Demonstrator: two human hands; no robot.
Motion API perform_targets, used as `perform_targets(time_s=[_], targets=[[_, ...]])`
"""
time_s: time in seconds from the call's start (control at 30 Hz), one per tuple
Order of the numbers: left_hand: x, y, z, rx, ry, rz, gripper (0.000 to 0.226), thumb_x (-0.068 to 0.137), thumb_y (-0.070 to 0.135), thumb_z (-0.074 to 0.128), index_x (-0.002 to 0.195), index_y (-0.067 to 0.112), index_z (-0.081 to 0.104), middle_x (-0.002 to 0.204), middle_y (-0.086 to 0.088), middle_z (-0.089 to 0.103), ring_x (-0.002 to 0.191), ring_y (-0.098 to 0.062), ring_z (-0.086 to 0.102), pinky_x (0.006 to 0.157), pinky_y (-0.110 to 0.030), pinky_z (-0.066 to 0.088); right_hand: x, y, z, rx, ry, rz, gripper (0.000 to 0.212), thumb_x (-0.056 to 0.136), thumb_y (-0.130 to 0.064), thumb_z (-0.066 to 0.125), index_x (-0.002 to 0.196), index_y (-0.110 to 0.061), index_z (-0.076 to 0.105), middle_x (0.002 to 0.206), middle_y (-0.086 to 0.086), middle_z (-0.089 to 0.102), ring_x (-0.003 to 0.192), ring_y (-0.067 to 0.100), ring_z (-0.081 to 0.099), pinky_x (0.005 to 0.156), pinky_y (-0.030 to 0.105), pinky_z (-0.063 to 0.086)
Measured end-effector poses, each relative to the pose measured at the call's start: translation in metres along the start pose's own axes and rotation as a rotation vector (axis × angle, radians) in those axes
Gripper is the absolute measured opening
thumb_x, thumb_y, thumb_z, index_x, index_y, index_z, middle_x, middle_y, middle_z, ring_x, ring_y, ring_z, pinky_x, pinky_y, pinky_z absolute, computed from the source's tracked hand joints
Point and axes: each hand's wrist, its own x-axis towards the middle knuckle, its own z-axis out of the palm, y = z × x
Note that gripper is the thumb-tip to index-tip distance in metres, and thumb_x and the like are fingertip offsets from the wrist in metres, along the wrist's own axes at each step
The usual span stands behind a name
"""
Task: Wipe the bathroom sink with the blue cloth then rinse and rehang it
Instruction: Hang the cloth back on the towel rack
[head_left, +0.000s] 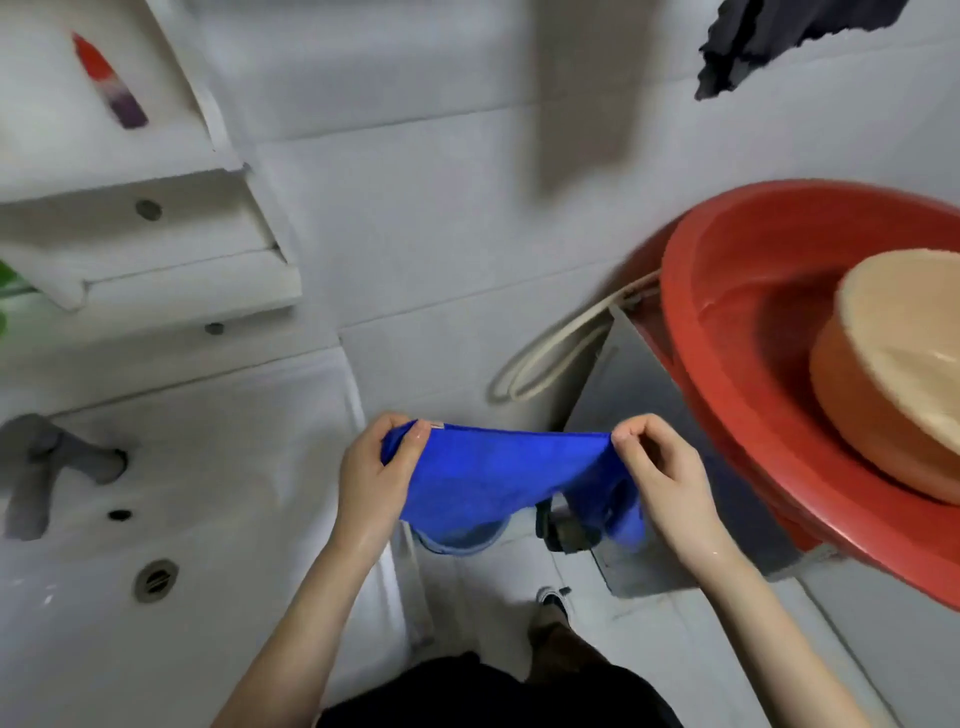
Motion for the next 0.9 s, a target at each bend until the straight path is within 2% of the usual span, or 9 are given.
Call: perform_targets(time_s=[0.07,0.17,0.27,0.4,0.47,0.53,0.73,0.8,0.9], targets=[[0.003,0.009,0.004,0.031,0.1,0.011,0.018,0.095,0.018,0.059,0.079,0.018,0.067,0.081,0.022,0.072,0.079,0.003,0.064,0.069,-0.007,0.042,0.03,-0.002,-0.007,0.003,-0.1,-0.065,0.018,0.098,-0.009,0.051,0.082,-0.014,0.058,0.079,-0.001,0.059,0.07,0.002,0.053,0.066,0.013,0.04],[0.007,0.029,0.009,0.054,0.252,0.057,0.019,0.096,0.011,0.06,0.079,0.014,0.066,0.075,0.022,0.069,0.073,0.003,0.062,0.065,-0.008,0.04,0.073,-0.016,-0.017,0.013,-0.221,-0.188,0.017,0.098,-0.007,0.052,0.082,-0.009,0.056,0.078,0.006,0.057,0.075,0.007,0.051,0.07,0.018,0.04],[0.016,0.062,0.006,0.122,0.333,0.158,0.021,0.095,0.013,0.061,0.076,0.021,0.063,0.07,0.015,0.065,0.066,0.0,0.058,0.059,-0.009,0.038,0.105,-0.037,-0.025,0.003,-0.316,-0.285,0.019,0.098,-0.006,0.05,0.08,-0.008,0.052,0.071,-0.003,0.05,0.067,0.004,0.045,0.065,0.016,0.037],[0.028,0.132,-0.009,0.197,0.364,0.326,0.019,0.092,0.032,0.062,0.074,0.026,0.058,0.069,0.014,0.064,0.064,0.0,0.059,0.058,-0.007,0.039,0.134,-0.069,-0.032,-0.02,-0.387,-0.43,0.023,0.1,-0.006,0.046,0.079,-0.014,0.048,0.068,-0.013,0.046,0.063,0.003,0.04,0.061,0.019,0.034],[0.033,0.168,-0.02,0.257,0.362,0.454,0.022,0.092,0.02,0.062,0.074,0.031,0.058,0.07,0.024,0.065,0.068,0.004,0.06,0.063,-0.004,0.04,0.141,-0.089,-0.035,0.016,-0.41,-0.495,0.025,0.101,-0.006,0.044,0.079,-0.017,0.047,0.068,-0.013,0.045,0.063,0.003,0.039,0.06,0.019,0.033],[0.039,0.201,-0.034,0.325,0.38,0.561,0.029,0.091,0.011,0.066,0.074,0.033,0.059,0.074,0.027,0.065,0.073,0.004,0.061,0.069,-0.004,0.04,0.143,-0.114,-0.038,0.044,-0.412,-0.568,0.028,0.102,-0.008,0.043,0.078,-0.022,0.046,0.068,-0.012,0.045,0.062,0.003,0.039,0.058,0.019,0.032],[0.055,0.292,-0.08,0.406,0.491,0.842,0.022,0.086,0.022,0.067,0.071,0.035,0.058,0.075,0.029,0.063,0.07,0.009,0.055,0.069,-0.004,0.036,0.134,-0.201,-0.051,-0.041,-0.307,-0.871,0.023,0.102,-0.016,0.041,0.08,-0.02,0.046,0.069,-0.013,0.048,0.061,0.006,0.042,0.058,0.015,0.032],[0.058,0.318,-0.089,0.435,0.481,0.935,0.013,0.087,0.027,0.069,0.075,0.028,0.064,0.077,0.023,0.065,0.07,0.003,0.056,0.067,-0.009,0.039,0.13,-0.227,-0.056,-0.084,-0.253,-0.944,0.022,0.101,-0.018,0.042,0.08,-0.02,0.045,0.071,-0.012,0.05,0.063,0.008,0.045,0.058,0.015,0.033],[0.06,0.353,-0.095,0.536,0.454,1.049,0.017,0.088,0.03,0.068,0.079,0.015,0.068,0.078,0.007,0.065,0.069,-0.013,0.057,0.065,-0.021,0.042,0.127,-0.257,-0.064,-0.156,-0.202,-1.008,0.02,0.1,-0.021,0.042,0.08,-0.021,0.045,0.072,-0.014,0.053,0.064,0.01,0.047,0.057,0.017,0.034]])
